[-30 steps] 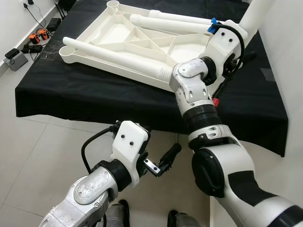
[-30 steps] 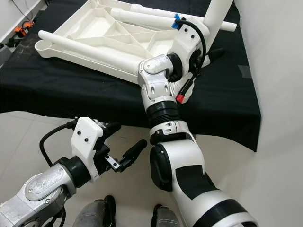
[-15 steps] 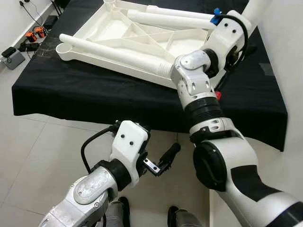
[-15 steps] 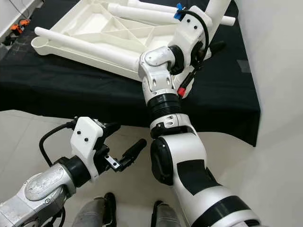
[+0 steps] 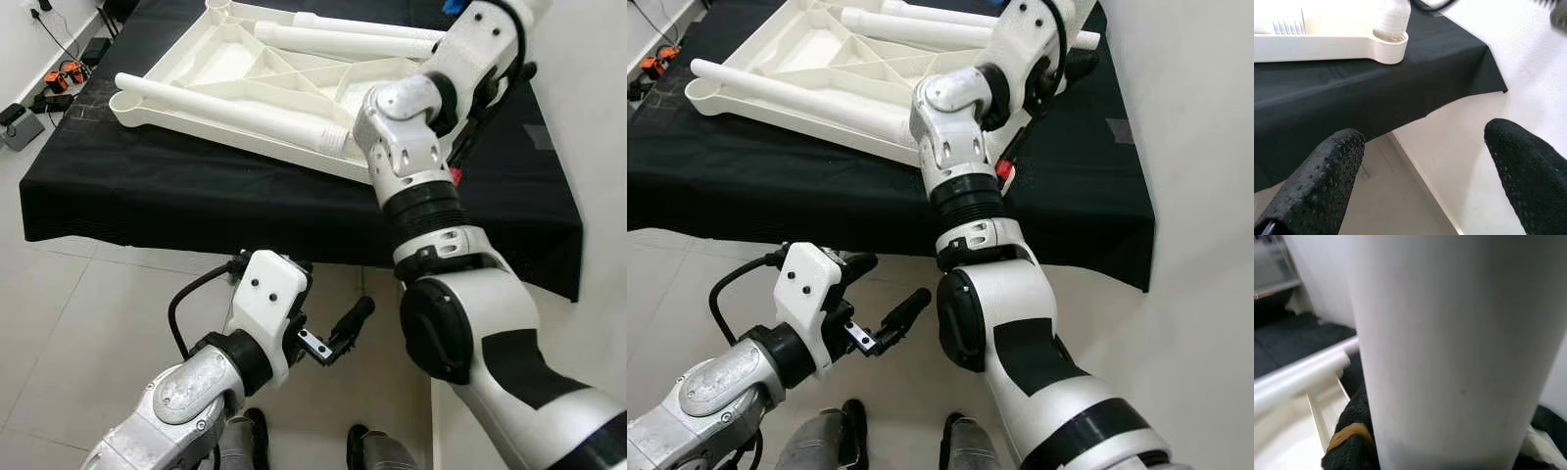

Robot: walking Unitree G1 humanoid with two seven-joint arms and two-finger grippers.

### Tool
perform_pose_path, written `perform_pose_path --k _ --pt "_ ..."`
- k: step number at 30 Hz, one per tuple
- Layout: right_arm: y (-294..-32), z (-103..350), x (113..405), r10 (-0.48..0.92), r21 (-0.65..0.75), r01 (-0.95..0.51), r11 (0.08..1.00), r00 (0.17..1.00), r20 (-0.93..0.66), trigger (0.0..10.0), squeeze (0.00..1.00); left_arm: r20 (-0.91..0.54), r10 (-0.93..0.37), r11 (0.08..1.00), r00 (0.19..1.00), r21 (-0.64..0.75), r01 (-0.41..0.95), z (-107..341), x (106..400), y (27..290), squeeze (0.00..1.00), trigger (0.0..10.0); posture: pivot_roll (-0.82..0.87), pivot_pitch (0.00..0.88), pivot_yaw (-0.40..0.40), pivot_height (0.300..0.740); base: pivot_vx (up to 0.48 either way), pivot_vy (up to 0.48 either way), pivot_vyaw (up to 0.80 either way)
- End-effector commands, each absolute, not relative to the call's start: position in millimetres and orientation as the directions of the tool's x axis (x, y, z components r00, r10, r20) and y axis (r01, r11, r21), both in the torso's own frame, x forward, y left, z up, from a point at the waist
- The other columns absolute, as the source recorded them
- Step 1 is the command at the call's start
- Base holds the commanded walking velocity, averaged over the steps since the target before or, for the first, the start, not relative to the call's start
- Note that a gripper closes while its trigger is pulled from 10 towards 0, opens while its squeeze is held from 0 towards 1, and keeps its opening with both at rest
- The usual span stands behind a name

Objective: Building children table

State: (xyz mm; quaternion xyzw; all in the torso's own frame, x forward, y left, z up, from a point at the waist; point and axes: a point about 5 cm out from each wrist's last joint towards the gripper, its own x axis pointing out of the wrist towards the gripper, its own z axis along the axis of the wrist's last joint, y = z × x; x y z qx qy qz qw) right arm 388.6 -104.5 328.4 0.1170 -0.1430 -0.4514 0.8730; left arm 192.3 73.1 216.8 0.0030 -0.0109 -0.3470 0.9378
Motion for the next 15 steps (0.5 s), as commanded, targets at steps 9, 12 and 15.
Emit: perform_pose_path --k 9,12,15 --pt "-101.2 368.3 387.7 -0.536 0.461 0.350 0.815 0.756 0.374 10.0 0.00 0.040 -0.596 0.803 0.802 0.039 0.594 219.6 197.6 80.2 0.00 10.0 0.11 0.268 -0.022 0.740 0.000 0.000 0.00" --pt "-101.4 377.4 385.4 -0.476 0.461 0.267 0.846 0.767 0.430 10.0 0.00 0.043 -0.585 0.811 0.810 0.042 0.584 219.9 199.5 81.6 0.00 10.0 0.10 0.262 -0.023 0.740 0.000 0.000 0.00" --pt "-96.4 386.8 379.3 -0.253 0.418 0.003 0.909 0.800 0.544 10.0 0.00 0.048 -0.549 0.835 0.834 0.070 0.545 221.3 206.1 87.0 0.00 10.0 0.10 0.245 -0.025 0.740 0.000 0.000 0.00"
